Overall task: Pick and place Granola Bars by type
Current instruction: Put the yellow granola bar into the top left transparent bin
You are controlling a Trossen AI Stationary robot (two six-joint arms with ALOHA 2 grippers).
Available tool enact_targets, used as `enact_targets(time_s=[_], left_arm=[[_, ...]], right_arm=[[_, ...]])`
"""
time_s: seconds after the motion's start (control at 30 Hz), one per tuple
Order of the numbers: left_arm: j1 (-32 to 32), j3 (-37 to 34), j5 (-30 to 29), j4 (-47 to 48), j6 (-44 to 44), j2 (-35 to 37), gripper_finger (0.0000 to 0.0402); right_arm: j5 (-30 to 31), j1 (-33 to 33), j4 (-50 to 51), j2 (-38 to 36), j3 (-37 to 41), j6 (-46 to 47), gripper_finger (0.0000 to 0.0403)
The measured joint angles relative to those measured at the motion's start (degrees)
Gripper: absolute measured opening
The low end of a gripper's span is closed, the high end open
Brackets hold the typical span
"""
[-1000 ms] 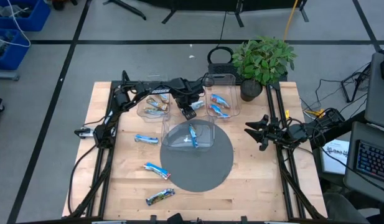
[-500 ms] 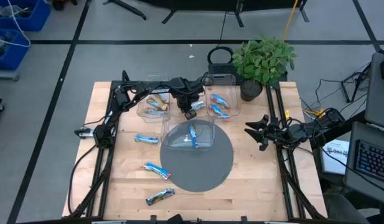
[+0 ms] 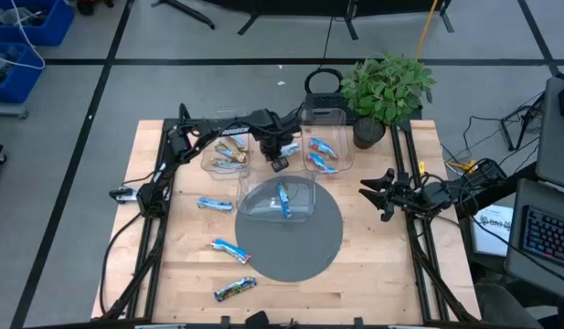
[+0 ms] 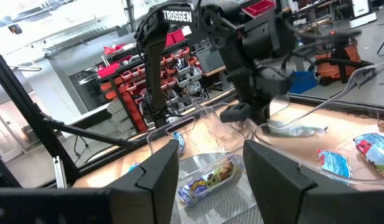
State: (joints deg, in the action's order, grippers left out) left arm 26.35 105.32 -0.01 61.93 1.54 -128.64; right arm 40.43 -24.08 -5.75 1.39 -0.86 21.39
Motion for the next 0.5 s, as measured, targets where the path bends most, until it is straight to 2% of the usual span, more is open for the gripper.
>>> enact_targets(time_s=[0.23, 0.5], left_arm=[[0.26, 8.60, -2.23, 5.33, -1.32, 0.02, 0.0005], [0.26, 23.19, -3.10, 14.15, -2.36, 0.02, 0.0005]], right_arm=[[0.02, -0.02, 0.00, 0.01, 0.00, 0.00, 0.0171], [0.01, -0.02, 0.01, 0.00, 0.02, 0.01, 0.0171]])
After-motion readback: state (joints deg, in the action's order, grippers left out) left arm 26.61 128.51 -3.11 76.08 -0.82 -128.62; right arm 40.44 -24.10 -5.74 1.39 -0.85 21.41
